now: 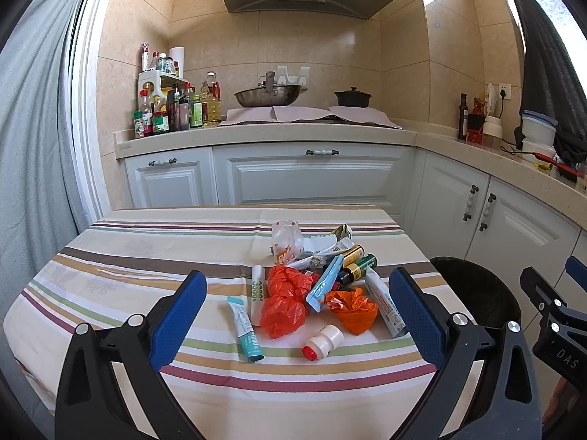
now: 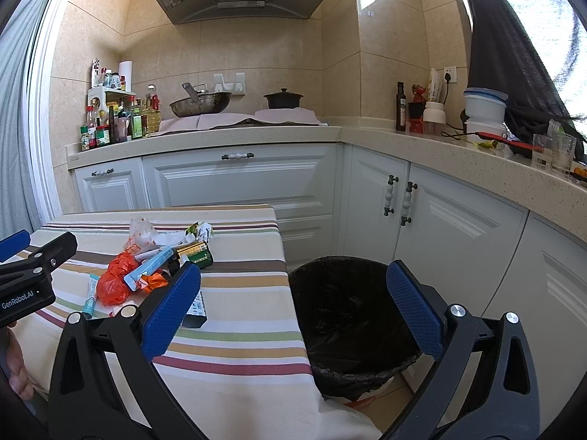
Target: Collect trash
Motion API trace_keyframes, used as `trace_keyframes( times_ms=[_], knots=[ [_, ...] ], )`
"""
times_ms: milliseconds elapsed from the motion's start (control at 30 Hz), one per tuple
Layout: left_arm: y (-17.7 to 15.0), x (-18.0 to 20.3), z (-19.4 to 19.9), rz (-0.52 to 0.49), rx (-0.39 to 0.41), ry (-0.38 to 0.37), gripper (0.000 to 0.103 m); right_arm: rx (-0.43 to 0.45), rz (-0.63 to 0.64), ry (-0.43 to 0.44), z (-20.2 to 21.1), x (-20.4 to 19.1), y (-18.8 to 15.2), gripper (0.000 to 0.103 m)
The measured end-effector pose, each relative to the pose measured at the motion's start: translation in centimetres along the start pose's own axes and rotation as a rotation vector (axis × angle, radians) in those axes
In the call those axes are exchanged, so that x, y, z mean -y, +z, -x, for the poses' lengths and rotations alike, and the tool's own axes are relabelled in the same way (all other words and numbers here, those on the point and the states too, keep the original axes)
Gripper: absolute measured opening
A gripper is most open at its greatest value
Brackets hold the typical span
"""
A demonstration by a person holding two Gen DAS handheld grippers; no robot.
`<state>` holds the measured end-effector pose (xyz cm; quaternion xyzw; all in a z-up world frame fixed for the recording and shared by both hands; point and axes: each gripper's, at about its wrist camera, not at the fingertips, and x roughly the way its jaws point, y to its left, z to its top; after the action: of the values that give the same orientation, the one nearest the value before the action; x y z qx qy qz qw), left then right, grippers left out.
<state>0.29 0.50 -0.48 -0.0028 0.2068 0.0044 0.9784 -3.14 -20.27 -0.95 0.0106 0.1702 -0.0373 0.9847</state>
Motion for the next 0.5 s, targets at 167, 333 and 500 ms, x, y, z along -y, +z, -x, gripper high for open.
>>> trace_keyframes(
  times_ms=[167, 333, 500],
  knots=[
    [-0.22, -0.37, -0.06, 0.002, -0.002, 0.001, 0.097, -0.005, -0.004, -0.005, -0.11, 0.14, -0.27, 0.099],
    [-0.24, -0.42, -0.03, 0.001, -0.004, 0.002, 0.097, -0.006, -0.003, -0.004, -0.14, 0.14, -0.26, 0.099],
    [-0.31, -0.5, -0.07, 0.001, -0.004, 0.002, 0.097, -0.005, -0.003, -0.004, -0.16, 0.14, -0.25, 0.099]
  ],
)
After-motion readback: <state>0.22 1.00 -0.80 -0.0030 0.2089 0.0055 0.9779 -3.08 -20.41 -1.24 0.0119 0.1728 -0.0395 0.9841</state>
